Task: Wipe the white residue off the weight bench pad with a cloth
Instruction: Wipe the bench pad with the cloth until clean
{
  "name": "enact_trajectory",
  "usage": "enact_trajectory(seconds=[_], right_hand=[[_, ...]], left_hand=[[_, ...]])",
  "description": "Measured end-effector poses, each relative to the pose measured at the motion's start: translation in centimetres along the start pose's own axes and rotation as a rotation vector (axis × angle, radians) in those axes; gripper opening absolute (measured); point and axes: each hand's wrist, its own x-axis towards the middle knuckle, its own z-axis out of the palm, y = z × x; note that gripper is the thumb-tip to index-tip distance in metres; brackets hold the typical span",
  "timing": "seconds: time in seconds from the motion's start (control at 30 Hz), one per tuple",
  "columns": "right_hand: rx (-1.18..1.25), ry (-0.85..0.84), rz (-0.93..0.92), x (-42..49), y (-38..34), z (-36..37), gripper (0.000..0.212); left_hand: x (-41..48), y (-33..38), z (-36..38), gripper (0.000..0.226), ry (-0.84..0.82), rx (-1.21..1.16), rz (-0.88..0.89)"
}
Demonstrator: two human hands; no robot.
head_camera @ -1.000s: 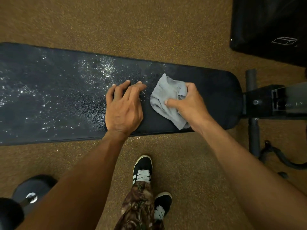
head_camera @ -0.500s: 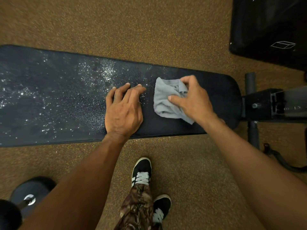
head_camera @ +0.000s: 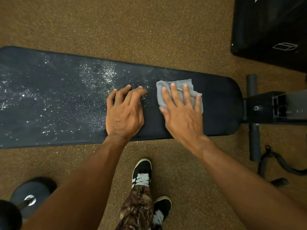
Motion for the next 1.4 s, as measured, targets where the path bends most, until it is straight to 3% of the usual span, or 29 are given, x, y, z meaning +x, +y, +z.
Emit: enact_trajectory(seconds=[0.17,0.3,0.4,0.57,0.87,1.1,1.17,1.3,1.4], right_hand=[[0.252,0.048,0.194,3.8,-0.2,-0.6,0.056],[0.163,0.147,0.094,2.8,-2.7,-0.7,0.062],[0.105,0.091,0.001,1.7,-2.5,0.2,0.074],[0.134,0.074,-0.056,2.4,-1.2,0.4,0.054],[0.322,0.126,0.240,6.4,-1.5,-1.1,0.049],[0.166,0.080,-0.154,3.8,-0.4,-0.1,0.050],[0.154,0.064,-0.129,3.3,1.8,-0.2,0.051],[0.277,0.074,0.117,6.5,0.5,-1.4,0.050],[0.294,0.078,0.042,7.9,-2.6,-1.7,0.049]], left_hand=[[0.0,0.0,0.0,0.034,-0.011,-0.001,0.003],[0.0,0.0,0.1,0.033,-0.003,-0.007,0.004],[0.0,-0.1,0.0,0.032,0.002,0.001,0.008],[0.0,-0.1,0.1,0.033,0.009,0.004,0.009],[-0.1,-0.2,0.1,0.033,0.017,-0.002,0.013],[0.0,0.0,0.1,0.032,0.018,0.007,0.023],[0.0,0.0,0.0,0.032,0.000,0.035,0.023],[0.1,0.2,0.0,0.037,-0.039,0.127,0.026],[0.2,0.0,0.0,0.039,-0.060,0.141,0.016]])
